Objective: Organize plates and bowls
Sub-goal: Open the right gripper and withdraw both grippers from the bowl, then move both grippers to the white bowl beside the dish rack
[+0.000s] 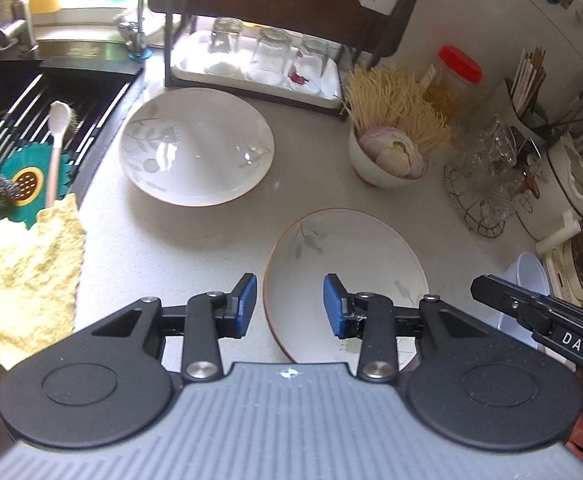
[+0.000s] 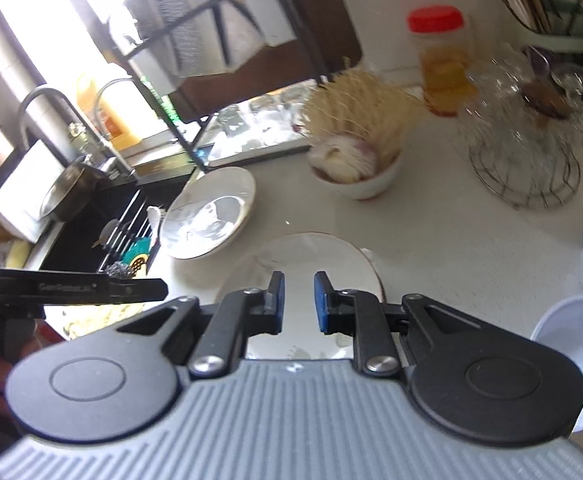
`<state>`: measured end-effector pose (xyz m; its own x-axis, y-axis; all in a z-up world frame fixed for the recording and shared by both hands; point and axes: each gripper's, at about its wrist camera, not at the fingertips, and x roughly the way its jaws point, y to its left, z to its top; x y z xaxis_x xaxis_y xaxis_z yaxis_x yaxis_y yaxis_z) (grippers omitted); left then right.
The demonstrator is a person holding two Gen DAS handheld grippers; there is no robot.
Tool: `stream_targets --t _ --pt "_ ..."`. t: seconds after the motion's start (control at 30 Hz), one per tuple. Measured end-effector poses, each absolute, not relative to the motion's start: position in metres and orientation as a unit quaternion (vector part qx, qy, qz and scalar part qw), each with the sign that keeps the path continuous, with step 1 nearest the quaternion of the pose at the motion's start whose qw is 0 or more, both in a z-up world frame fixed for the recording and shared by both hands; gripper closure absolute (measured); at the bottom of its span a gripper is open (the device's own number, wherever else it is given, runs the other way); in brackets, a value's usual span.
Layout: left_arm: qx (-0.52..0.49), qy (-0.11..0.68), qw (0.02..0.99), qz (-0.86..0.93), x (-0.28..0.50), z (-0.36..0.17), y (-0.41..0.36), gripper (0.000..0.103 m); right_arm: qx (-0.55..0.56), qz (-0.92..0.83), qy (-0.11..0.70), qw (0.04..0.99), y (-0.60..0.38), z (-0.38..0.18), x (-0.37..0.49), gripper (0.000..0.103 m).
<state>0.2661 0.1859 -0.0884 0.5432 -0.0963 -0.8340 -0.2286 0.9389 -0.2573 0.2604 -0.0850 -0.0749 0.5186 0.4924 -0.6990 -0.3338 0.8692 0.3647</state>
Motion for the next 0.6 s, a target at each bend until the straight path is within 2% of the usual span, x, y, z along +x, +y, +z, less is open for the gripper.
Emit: stream_targets --t 0.4,0.53,0.6 --pt "-0.144 0.45 0.876 0.093 0.228 -0.063 0.182 0.061 0.075 0.264 0.418 0.866 -0.066 -0.056 0.245 0.083" --pt "-0.134 0.434 0.884 0.105 0.215 -0.049 0.181 0.05 0.068 0.274 0.425 0.86 -0.063 -0.052 0.238 0.083" --pt "-0.122 0.428 0.888 0.113 0.21 -0.043 0.18 0.049 0.067 0.274 0.428 0.858 -0.063 -0.051 0.236 0.083"
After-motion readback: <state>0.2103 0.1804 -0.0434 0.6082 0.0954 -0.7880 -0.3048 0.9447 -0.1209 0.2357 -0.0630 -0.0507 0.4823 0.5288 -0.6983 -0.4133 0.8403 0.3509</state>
